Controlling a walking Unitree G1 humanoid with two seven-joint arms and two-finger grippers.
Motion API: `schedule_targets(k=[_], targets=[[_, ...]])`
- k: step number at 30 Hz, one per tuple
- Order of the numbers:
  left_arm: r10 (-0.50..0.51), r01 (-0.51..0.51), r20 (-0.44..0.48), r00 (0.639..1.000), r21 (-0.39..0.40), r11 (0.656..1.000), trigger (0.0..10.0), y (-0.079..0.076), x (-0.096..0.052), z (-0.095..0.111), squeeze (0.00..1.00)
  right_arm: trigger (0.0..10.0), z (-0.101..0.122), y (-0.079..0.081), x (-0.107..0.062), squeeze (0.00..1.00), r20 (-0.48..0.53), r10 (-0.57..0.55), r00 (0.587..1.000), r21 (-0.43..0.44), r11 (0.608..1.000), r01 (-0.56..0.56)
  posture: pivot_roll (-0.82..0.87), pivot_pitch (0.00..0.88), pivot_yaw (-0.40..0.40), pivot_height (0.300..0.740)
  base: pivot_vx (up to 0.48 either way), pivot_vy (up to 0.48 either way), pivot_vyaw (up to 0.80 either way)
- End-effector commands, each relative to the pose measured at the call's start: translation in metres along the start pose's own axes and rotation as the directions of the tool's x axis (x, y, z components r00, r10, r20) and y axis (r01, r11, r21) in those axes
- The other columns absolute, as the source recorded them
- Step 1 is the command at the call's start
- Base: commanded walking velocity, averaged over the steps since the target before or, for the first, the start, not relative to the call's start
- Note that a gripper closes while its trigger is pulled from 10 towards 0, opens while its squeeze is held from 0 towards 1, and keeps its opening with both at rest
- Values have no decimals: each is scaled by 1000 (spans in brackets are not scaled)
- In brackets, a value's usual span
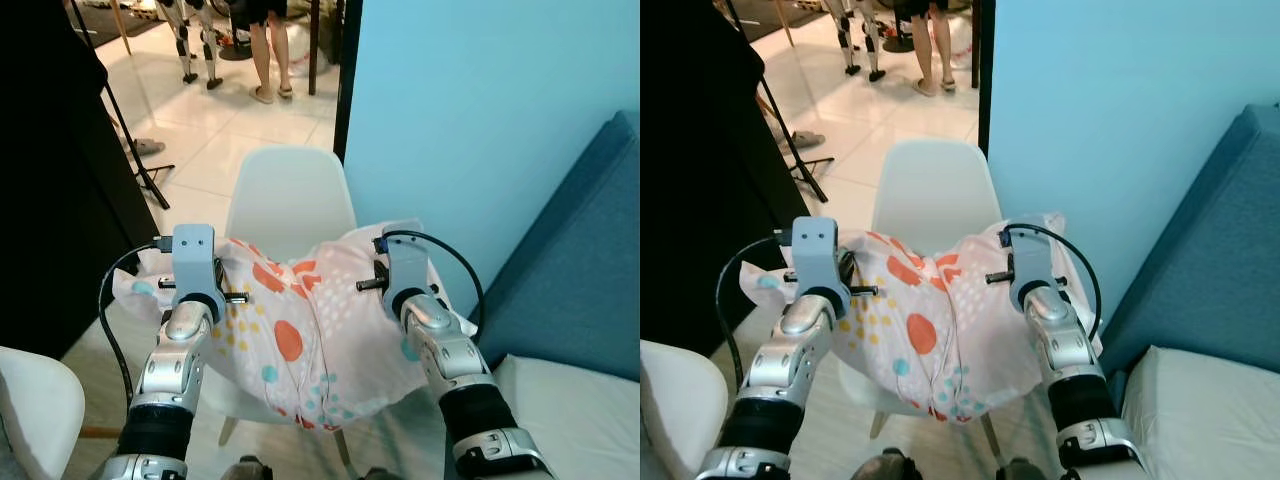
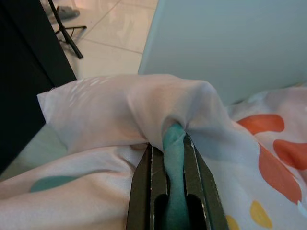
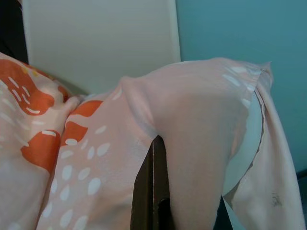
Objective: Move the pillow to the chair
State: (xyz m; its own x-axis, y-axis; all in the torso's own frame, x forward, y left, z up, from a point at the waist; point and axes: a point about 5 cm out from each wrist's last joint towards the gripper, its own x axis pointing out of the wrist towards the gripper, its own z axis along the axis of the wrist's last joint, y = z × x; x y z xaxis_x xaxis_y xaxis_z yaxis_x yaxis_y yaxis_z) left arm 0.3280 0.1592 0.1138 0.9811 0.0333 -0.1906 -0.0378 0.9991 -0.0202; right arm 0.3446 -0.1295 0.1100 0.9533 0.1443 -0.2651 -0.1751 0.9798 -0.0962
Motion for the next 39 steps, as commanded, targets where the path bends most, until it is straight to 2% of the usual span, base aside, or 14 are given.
schedule_targets(k=[1, 10, 13, 19, 30, 31, 32, 34, 36, 37, 39], targets=[[-8, 8, 37, 999, 18, 1000, 10000, -1, 2, 7, 0, 10000, 5, 9, 2, 0, 11, 42, 999, -15, 999, -41, 35, 148, 7, 646, 0, 0, 0], [-6, 3, 58, 998, 37, 999, 10000, 1, 7, 14, 0, 10000, 15, 7, 9, 0, 39, 38, 999, -6, 999, -38, 37, 183, -7, 646, 0, 0, 0], [-2, -1, 73, 997, 46, 999, 10000, 3, 9, 18, 0, 10000, 22, 8, 10, 0, 69, 48, 997, 12, 999, -49, 39, 186, -6, 631, 0, 0, 0], [-6, 0, 93, 996, 63, 998, 10000, 6, 13, 25, 0, 10000, 34, 7, 10, 0, 119, 31, 992, 21, 999, -34, 40, 189, -8, 631, 0, 0, 0], [-38, 24, 133, 990, 107, 994, 10000, 1, 27, 42, 0, 10000, 56, -4, 15, 0, 224, -30, 974, 57, 998, 17, 41, 184, -8, 631, 0, 0, 0], [-49, 29, 162, 986, 120, 992, 10000, 0, 33, 54, 0, 10000, 68, -7, 16, 0, 275, -43, 961, 68, 997, 25, 42, 172, -6, 631, 0, 0, 0], [-49, 29, 162, 986, 120, 992, 10000, 0, 33, 54, 0, 10000, 68, -7, 16, 0, 275, -43, 961, 68, 997, 25, 42, 172, -6, 631, 0, 0, 0], [-69, 35, 240, 968, 141, 989, 10000, -3, 42, 84, 0, 10000, 94, -12, 17, 0, 373, -57, 926, 81, 996, 29, 40, 163, -3, 631, 0, 0, 0], [-69, 35, 240, 968, 141, 989, 10000, -3, 42, 84, 0, 10000, 94, -12, 17, 0, 373, -57, 926, 81, 996, 29, 40, 163, -3, 631, 0, 0, 0], [-73, 31, 285, 956, 151, 988, 10000, -2, 44, 98, 0, 10000, 103, -14, 17, 0, 408, -63, 911, 87, 996, 30, 41, 161, -3, 631, 0, 0, 0], [-75, 20, 329, 941, 167, 986, 10000, 1, 44, 111, 0, 10000, 105, -16, 17, 0, 424, -68, 903, 97, 995, 30, 40, 153, -2, 631, 0, 0, 0]])
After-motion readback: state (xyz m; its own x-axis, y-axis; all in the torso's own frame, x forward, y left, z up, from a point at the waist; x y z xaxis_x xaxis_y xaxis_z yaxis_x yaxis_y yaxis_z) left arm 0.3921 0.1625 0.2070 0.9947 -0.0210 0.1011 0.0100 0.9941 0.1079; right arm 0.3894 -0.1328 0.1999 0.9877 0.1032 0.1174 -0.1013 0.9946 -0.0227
